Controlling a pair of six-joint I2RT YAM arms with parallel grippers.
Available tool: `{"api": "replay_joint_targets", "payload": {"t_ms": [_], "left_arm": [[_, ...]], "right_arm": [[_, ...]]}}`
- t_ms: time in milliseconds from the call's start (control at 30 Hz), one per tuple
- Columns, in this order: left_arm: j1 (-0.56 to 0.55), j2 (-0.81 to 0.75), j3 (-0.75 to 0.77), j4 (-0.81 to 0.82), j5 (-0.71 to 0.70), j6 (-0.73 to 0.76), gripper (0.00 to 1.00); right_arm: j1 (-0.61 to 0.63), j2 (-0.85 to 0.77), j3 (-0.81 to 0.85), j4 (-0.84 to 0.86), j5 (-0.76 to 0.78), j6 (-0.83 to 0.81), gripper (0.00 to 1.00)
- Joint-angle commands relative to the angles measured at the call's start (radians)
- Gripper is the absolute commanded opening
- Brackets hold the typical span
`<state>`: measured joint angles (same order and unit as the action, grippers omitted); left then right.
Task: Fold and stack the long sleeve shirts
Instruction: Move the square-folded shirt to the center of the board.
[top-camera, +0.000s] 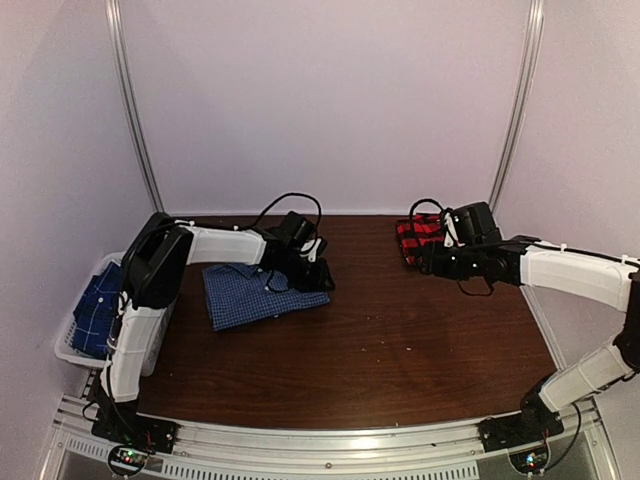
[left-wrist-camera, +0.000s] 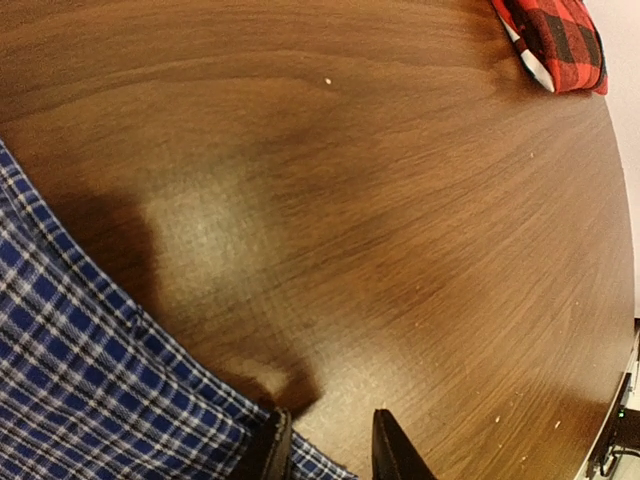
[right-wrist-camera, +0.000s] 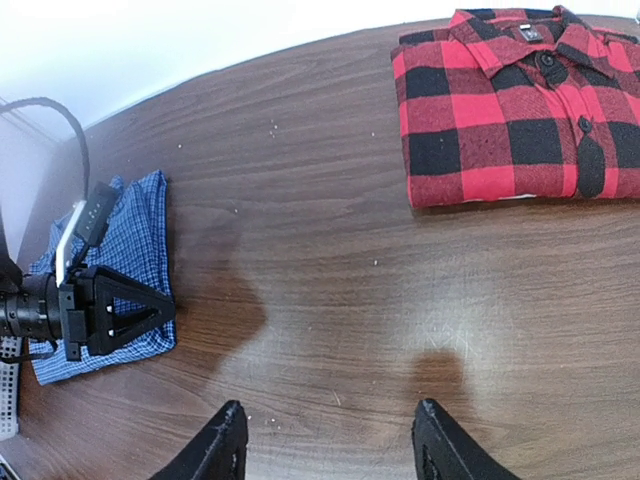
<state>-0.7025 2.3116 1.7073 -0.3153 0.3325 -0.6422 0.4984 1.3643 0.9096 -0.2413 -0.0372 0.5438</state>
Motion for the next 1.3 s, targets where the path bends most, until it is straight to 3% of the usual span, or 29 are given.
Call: {"api": "replay_joint_targets", "payload": {"t_ms": [0, 267, 433, 833, 1267], "left_arm": [[-0.019, 0.003, -0.017, 0.007, -0.007, -0.041, 0.28], [-0.022, -0.122, -0.234, -0.005, -0.03, -0.015, 0.28], [-0.019, -0.213, -0.35, -0.026, -0.061, 0.019, 0.28], [-0.02, -0.319, -0.251, -0.01, 0.038, 0.058, 0.29], [-0.025, -0.527, -0.408, 0.047, 0.039, -0.01, 0.3]], "right_arm": [[-0.006, -0.036, 0.046, -0.01, 0.069, -0.015, 0.6], [-0.025, 0.025, 0.091, 0.014, 0.105, -0.056, 0.69], [-0.055, 0.12, 0.135, 0.022, 0.108, -0.089, 0.7], [-0.152, 0.423, 0.363, -0.078, 0.188, -0.226, 0.65], [-0.17, 0.608, 0.499, -0.115, 0.123, -0.248, 0.54]]}}
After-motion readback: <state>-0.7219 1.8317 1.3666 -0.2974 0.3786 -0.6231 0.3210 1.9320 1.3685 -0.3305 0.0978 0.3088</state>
